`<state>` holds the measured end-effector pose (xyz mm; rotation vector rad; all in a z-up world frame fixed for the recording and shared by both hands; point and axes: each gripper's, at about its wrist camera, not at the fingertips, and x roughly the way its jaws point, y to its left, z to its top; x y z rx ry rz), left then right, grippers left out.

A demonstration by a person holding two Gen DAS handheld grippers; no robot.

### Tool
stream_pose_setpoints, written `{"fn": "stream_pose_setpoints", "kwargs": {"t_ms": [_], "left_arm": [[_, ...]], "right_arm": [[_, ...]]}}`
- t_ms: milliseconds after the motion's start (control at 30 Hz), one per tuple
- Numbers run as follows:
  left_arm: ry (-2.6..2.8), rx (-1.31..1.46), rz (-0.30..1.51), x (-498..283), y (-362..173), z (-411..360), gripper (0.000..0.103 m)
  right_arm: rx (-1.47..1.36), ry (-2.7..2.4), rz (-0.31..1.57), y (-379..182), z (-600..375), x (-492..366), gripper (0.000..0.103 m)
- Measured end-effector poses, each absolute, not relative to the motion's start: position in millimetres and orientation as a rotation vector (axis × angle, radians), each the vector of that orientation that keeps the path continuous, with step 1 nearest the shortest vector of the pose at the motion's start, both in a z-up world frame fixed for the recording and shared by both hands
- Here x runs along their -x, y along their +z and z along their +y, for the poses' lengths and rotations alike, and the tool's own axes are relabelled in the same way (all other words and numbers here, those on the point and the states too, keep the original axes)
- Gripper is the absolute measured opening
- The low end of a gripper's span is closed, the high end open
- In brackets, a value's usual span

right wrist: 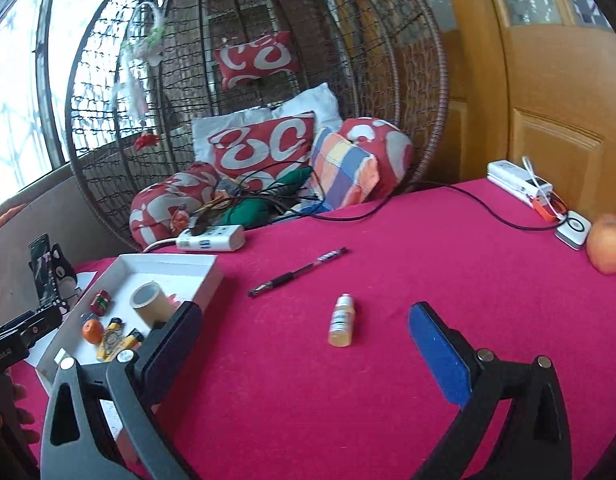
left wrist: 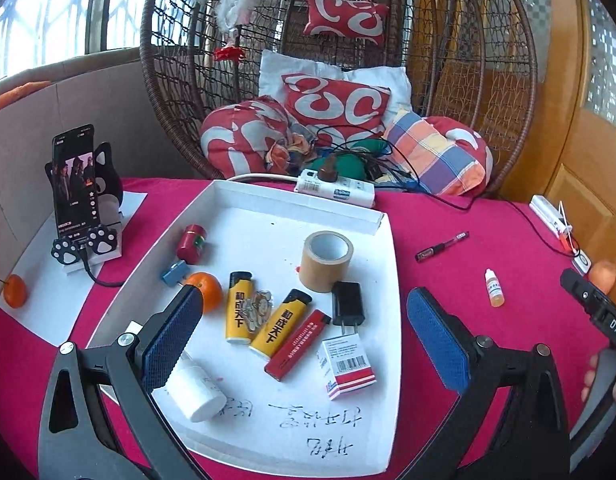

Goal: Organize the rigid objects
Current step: 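Withdraw both tools and move them toward the black pen and dropper bottle, then grasp the black pen with the left tool while the right tool grasps the small dropper bottle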

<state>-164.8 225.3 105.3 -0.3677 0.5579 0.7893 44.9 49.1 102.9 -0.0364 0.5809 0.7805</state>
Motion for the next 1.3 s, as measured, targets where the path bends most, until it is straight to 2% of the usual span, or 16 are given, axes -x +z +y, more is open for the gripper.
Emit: {"fn": "stream_pose_setpoints", "kwargs": {"t_ms": [233, 367, 700, 733, 767, 800, 833, 900, 933, 1100, 1300], "left_arm": [[0.708, 0.292, 0.631, 128.5, 93.5, 196.2, 0.103], [0.655, 0.253, 0.646, 111.4, 90.4, 180.1, 0.103], [0.581, 0.130, 0.710, 49.1, 98.7, 185.4, 0.103], [0.569, 0.130, 0.718, 40.0, 98.3, 187.2, 0.103], [0.560, 0.127, 0.726, 32.4, 96.9, 188.6, 0.103], [0.553, 0.123, 0.734, 24.2, 95.1, 189.3, 0.103], [0.545, 0.116, 0.742, 15.5, 92.9, 189.8, 0.103], [0.524, 0.104, 0.765, -2.6, 87.1, 190.2, 0.103], [0.514, 0.098, 0.777, -10.2, 84.1, 189.7, 0.103], [0.450, 0.079, 0.823, -53.9, 70.4, 185.4, 0.103], [0.371, 0.129, 0.839, -118.5, 59.0, 215.8, 0.103]], "right_arm": [[-0.016, 0.672, 0.661, 79.4, 19.3, -83.4, 0.103], [0.099, 0.776, 0.743, 60.1, 53.5, -93.6, 0.103], [0.321, 0.785, 0.779, 37.4, 138.7, -98.8, 0.101], [0.346, 0.785, 0.777, 35.3, 142.8, -98.7, 0.093], [0.371, 0.788, 0.781, 32.1, 146.5, -99.0, 0.077], [0.389, 0.795, 0.794, 28.0, 148.5, -100.5, 0.067], [0.399, 0.803, 0.808, 23.9, 149.4, -102.6, 0.049], [0.405, 0.833, 0.782, 25.3, 143.4, -102.4, 0.039], [0.404, 0.856, 0.779, 27.1, 139.4, -103.6, 0.019], [0.344, 0.863, 0.802, 30.4, 97.1, -120.3, 0.019], [0.059, 0.880, 0.903, 25.0, 44.9, -154.3, 0.019]]}}
